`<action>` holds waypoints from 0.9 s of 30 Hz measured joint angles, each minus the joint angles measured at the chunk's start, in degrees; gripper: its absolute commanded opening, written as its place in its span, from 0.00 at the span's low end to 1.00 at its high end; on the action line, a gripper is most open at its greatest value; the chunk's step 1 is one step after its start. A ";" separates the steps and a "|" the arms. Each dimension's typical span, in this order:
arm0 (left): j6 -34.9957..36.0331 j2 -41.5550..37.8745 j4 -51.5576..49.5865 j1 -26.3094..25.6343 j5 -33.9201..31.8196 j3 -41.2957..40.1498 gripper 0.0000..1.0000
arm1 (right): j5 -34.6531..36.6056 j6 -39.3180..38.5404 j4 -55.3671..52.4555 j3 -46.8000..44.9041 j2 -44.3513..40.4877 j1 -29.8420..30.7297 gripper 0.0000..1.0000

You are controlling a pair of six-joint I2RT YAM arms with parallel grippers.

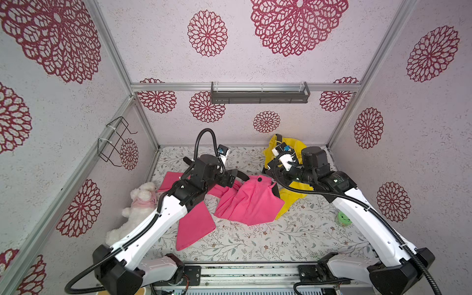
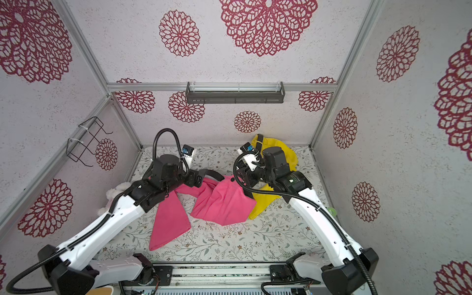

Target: Remove the belt from the trousers

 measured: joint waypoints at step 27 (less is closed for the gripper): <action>-14.23 18.05 28.44 -11.61 12.50 -19.93 0.97 | 3.28 7.69 -0.87 17.55 4.79 0.52 0.00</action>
